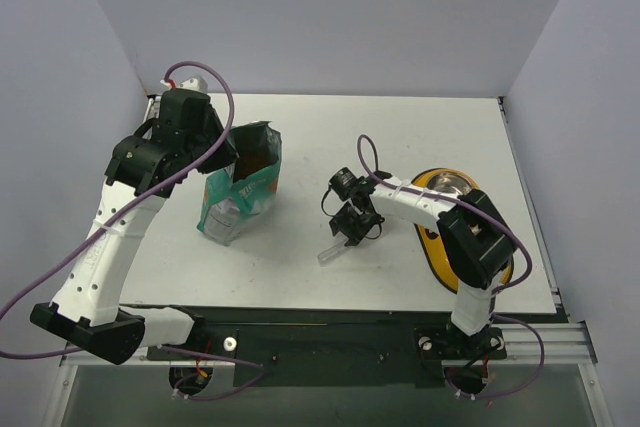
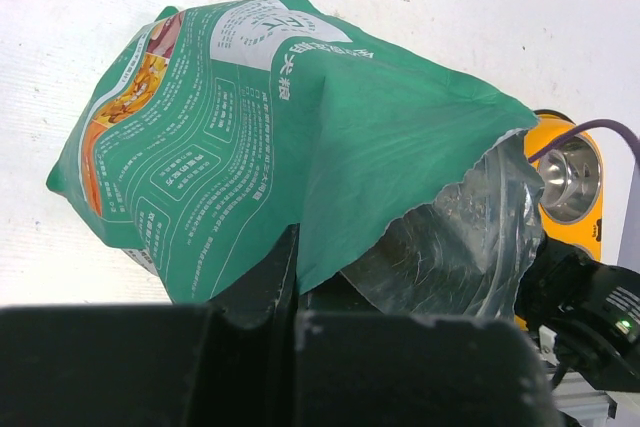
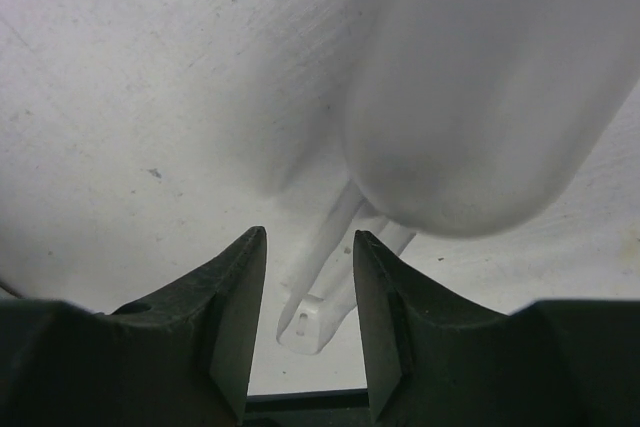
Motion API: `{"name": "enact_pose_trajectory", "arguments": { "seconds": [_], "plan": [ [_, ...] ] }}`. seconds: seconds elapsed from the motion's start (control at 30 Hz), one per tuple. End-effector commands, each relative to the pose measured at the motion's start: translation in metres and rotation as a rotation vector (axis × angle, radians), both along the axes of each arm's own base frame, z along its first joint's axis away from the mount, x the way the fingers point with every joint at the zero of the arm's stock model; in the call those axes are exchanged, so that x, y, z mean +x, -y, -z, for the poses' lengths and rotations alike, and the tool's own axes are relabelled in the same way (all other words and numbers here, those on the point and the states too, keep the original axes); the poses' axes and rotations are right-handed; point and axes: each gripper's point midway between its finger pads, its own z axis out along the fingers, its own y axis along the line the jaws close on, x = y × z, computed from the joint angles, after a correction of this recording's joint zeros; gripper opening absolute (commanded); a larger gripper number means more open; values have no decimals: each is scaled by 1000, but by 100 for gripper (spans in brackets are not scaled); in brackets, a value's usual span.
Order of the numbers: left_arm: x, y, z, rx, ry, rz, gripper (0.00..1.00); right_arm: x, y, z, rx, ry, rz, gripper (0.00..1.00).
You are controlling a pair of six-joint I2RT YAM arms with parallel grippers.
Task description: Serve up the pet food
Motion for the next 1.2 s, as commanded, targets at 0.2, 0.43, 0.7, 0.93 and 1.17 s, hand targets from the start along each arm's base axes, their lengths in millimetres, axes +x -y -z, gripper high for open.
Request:
{"name": "enact_pose_trajectory", "arguments": {
  "seconds": [0.2, 0.43, 0.7, 0.93, 1.17],
  "plan": [
    [4, 0, -19, -28, 59, -13, 0, 0, 0, 21, -55, -42, -47, 19],
    [6, -1, -18, -40, 40, -25, 0, 16, 2, -17, -57, 69, -331, 0],
    [4, -4, -21, -89, 16, -52, 0, 22, -42, -43, 359, 384, -765, 0],
    [0, 3, -8, -122, -48, -42, 0, 49, -39, -19, 464, 583, -769, 0],
    [3, 8, -12, -147, -42, -41, 0, 55, -17, -4, 406, 626, -694, 10]
  ]
}}
